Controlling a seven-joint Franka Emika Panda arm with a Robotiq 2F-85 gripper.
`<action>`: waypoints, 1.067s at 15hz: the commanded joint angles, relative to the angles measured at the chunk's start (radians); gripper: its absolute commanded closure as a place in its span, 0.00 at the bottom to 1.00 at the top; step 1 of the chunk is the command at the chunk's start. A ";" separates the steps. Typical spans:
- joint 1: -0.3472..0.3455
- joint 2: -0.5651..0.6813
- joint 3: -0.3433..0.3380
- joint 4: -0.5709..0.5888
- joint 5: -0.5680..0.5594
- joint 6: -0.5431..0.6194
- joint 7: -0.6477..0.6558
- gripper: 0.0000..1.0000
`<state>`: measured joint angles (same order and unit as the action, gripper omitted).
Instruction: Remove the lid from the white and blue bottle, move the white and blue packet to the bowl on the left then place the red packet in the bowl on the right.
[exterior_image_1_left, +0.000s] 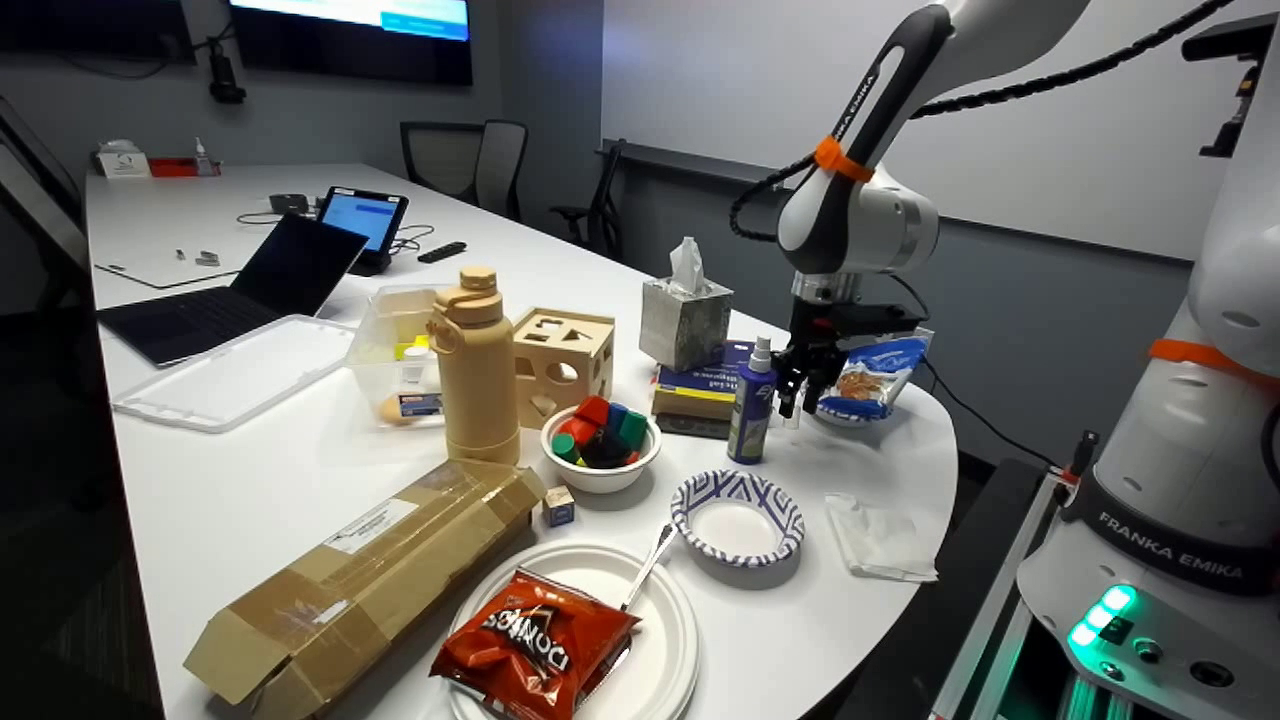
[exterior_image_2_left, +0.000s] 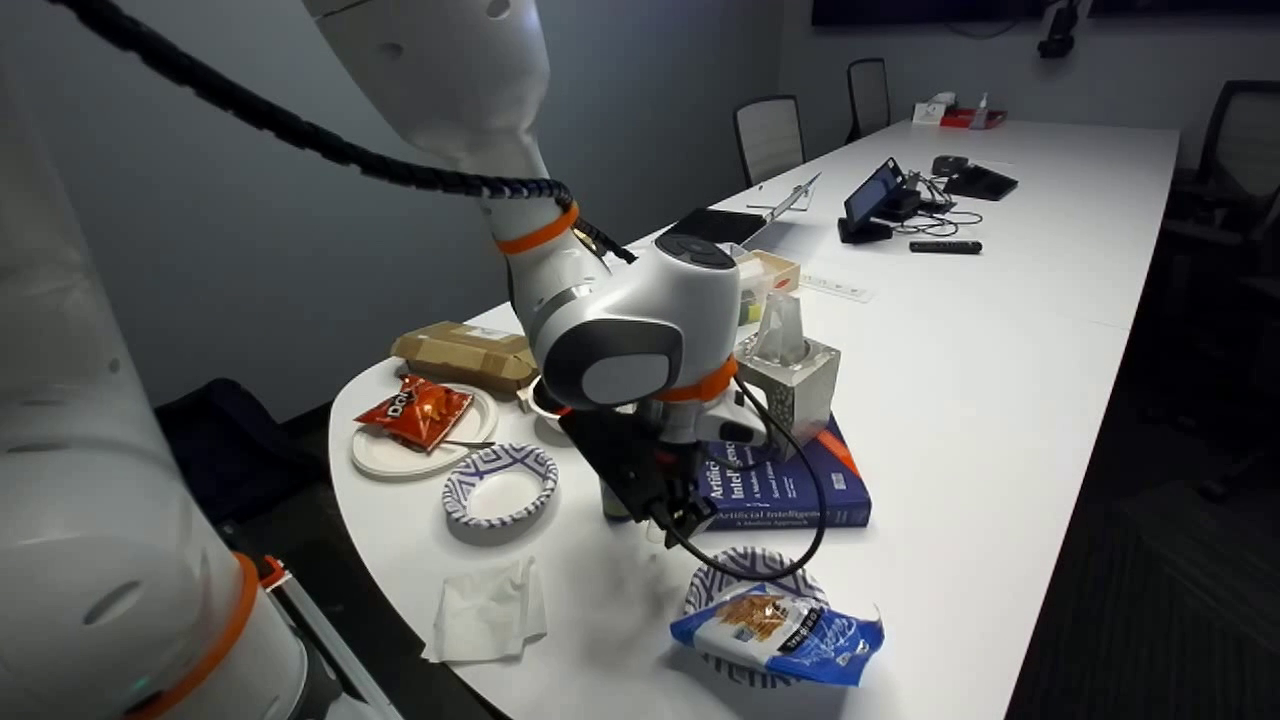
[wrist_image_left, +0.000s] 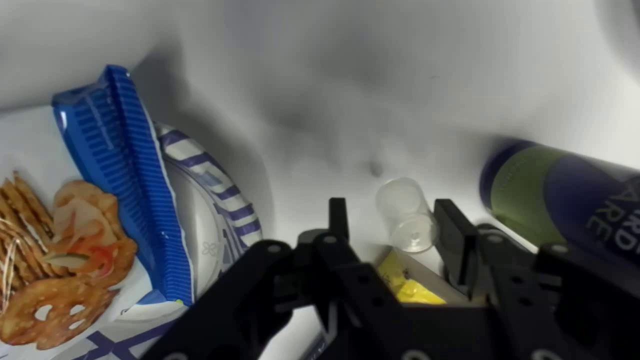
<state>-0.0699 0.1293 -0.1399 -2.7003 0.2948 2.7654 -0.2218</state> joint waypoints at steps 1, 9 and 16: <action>-0.045 -0.031 0.023 0.006 -0.014 0.000 0.013 0.19; -0.075 -0.048 -0.007 0.066 -0.073 -0.027 0.065 0.00; -0.107 -0.091 -0.168 0.125 -0.470 -0.022 0.420 0.00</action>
<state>-0.1577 0.0898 -0.2566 -2.5984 -0.0301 2.7666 0.0605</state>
